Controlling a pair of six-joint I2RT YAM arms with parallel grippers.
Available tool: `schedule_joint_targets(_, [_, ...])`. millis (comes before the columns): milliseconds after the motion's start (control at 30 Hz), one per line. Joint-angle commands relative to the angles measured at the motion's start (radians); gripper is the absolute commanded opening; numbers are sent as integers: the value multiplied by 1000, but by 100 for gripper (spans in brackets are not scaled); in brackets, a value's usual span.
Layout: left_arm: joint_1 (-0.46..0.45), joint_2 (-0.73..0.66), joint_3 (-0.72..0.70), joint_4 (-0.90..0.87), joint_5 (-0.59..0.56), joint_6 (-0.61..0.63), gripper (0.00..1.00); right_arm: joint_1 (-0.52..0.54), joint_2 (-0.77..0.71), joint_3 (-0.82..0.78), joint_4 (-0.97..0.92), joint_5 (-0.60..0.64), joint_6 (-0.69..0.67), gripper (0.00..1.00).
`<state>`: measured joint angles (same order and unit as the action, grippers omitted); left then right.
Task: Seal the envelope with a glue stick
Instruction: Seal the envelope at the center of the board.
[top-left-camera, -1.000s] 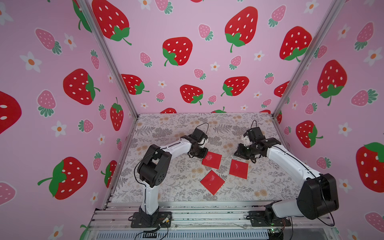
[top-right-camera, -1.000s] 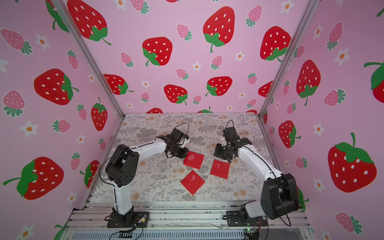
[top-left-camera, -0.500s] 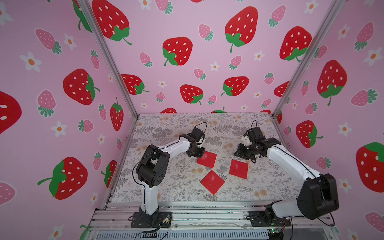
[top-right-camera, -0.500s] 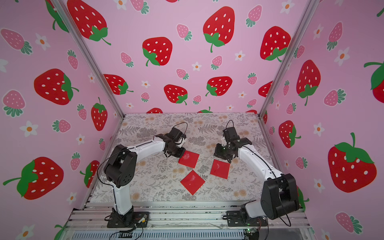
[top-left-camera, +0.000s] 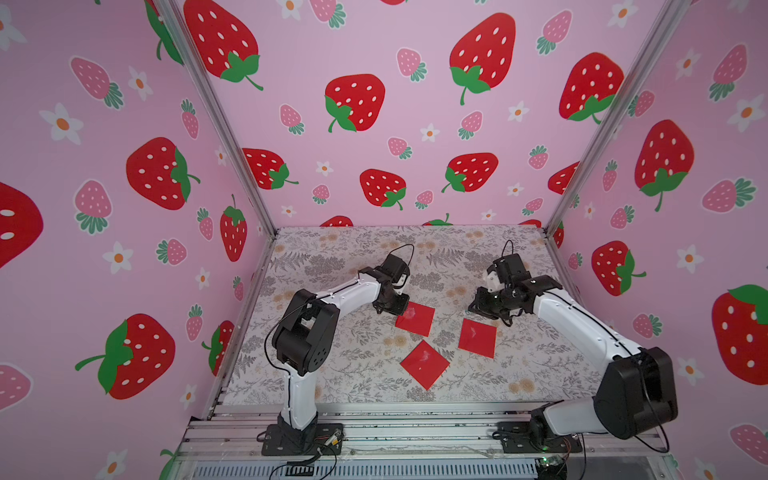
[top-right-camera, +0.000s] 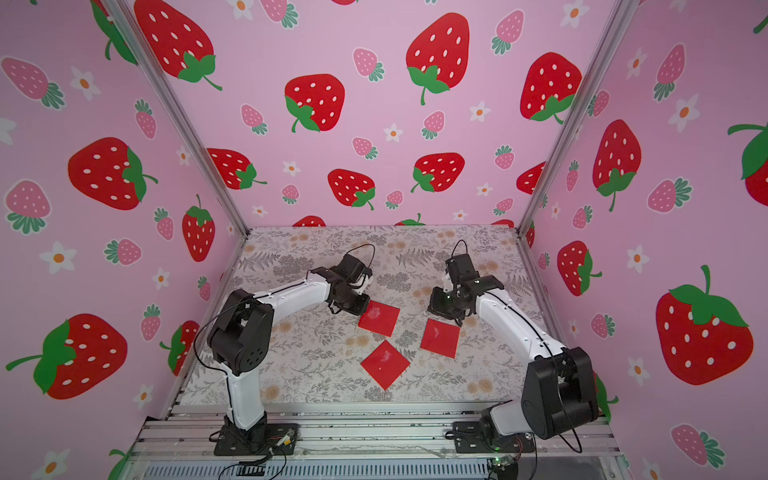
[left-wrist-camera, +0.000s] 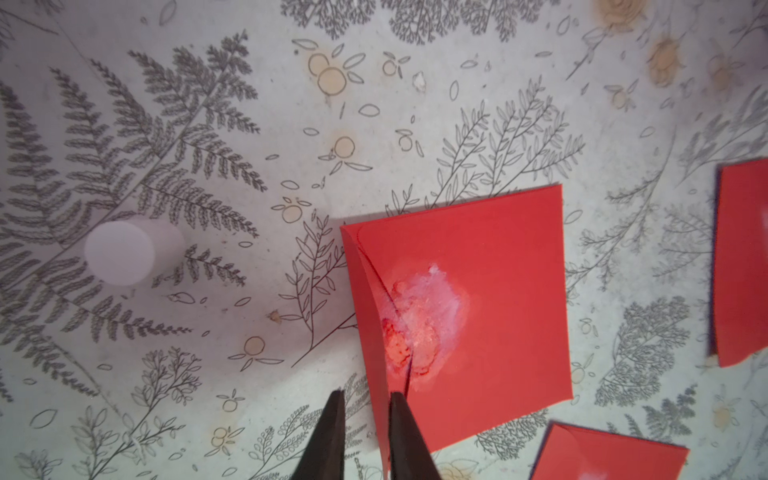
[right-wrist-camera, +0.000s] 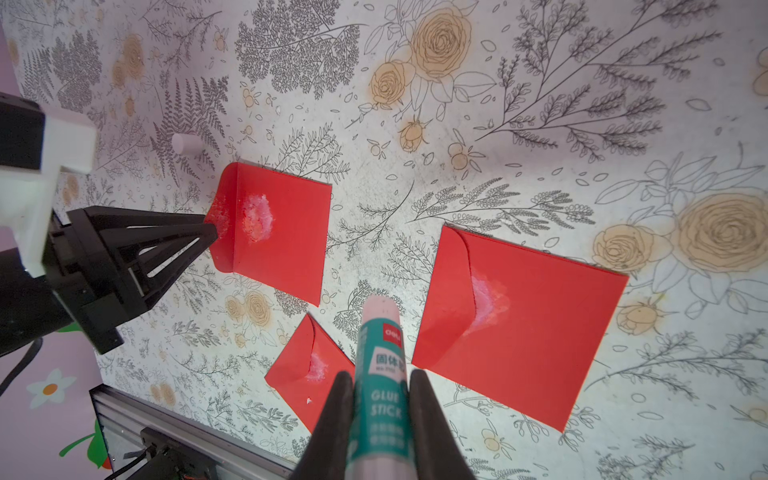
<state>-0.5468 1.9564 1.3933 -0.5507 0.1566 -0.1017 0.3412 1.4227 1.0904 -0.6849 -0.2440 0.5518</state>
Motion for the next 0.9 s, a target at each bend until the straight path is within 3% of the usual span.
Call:
schedule_joint_targets(0, [4, -11, 36, 1, 44, -2, 21, -4, -19, -4, -21, -12, -16, 0])
schedule_joint_targets(267, [7, -5, 41, 14, 66, -10, 20, -4, -21, -7, -22, -12, -16, 0])
schedule_joint_targets(433, [7, -18, 28, 8, 23, -5, 1, -4, -20, -6, -21, -13, -16, 0])
schedule_joint_targets(867, [19, -31, 54, -55, -73, 30, 0, -4, -9, 3, -28, -14, -24, 0])
